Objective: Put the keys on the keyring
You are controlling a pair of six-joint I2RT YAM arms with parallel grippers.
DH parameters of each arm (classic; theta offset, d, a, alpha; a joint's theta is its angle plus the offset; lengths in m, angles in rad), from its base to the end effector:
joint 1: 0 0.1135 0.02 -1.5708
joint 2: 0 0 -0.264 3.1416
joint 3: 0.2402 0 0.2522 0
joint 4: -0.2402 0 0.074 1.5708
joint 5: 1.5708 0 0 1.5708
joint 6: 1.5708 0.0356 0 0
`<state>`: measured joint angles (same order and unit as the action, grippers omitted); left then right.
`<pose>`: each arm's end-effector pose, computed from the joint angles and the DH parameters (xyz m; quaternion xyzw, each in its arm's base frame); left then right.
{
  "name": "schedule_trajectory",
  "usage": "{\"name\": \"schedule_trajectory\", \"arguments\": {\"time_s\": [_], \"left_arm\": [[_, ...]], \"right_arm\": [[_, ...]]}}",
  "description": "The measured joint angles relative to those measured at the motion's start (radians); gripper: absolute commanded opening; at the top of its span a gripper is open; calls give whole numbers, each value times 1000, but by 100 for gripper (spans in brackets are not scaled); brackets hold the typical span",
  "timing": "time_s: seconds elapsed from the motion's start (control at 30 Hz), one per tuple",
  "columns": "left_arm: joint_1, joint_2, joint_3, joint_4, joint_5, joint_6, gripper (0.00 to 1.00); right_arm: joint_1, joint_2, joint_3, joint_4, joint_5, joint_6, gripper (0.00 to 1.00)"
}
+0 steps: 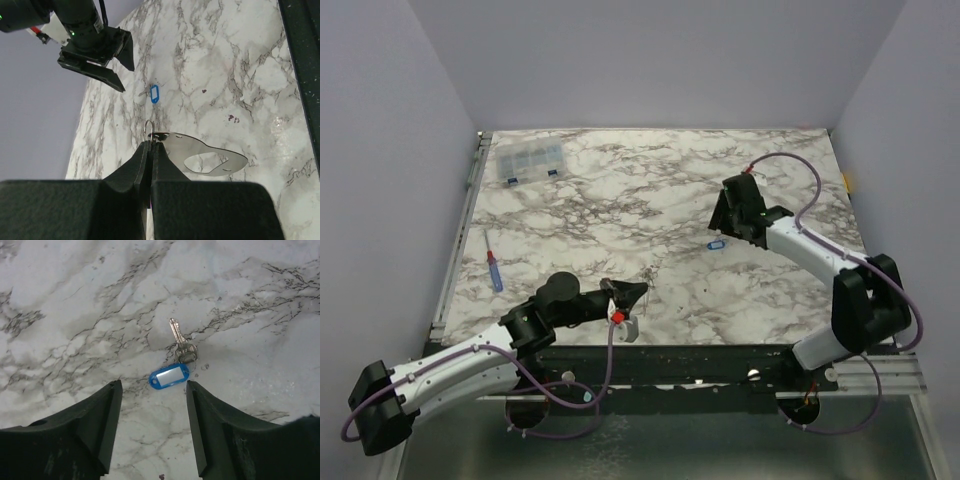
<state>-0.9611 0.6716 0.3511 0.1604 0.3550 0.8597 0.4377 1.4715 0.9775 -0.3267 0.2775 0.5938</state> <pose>0.0876 -0.1471 0.2404 0.6621 0.3693 -0.1666 0.6305 0.2865 0.1233 0.2337 0.1224 0.9148 0.0670 0.3791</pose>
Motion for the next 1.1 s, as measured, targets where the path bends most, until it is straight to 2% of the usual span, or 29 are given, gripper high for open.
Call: {"name": "schedule_trajectory", "arguments": {"time_s": [0.17, 0.27, 0.5, 0.67, 1.1], "left_arm": [[-10, 13, 0, -16, 1, 1, 0], [-12, 17, 0, -21, 1, 1, 0], [-14, 34, 0, -22, 3, 1, 0], [-14, 40, 0, -23, 5, -2, 0], [-14, 50, 0, -21, 19, -7, 0]], "right_arm": [[-44, 129, 23, -19, -12, 94, 60], [-64, 130, -3, -20, -17, 142, 60], [-111, 131, -43, 21, -40, 186, 50], [-146, 145, -85, 74, -85, 195, 39], [-159, 156, -123, 184, -138, 196, 33]]}}
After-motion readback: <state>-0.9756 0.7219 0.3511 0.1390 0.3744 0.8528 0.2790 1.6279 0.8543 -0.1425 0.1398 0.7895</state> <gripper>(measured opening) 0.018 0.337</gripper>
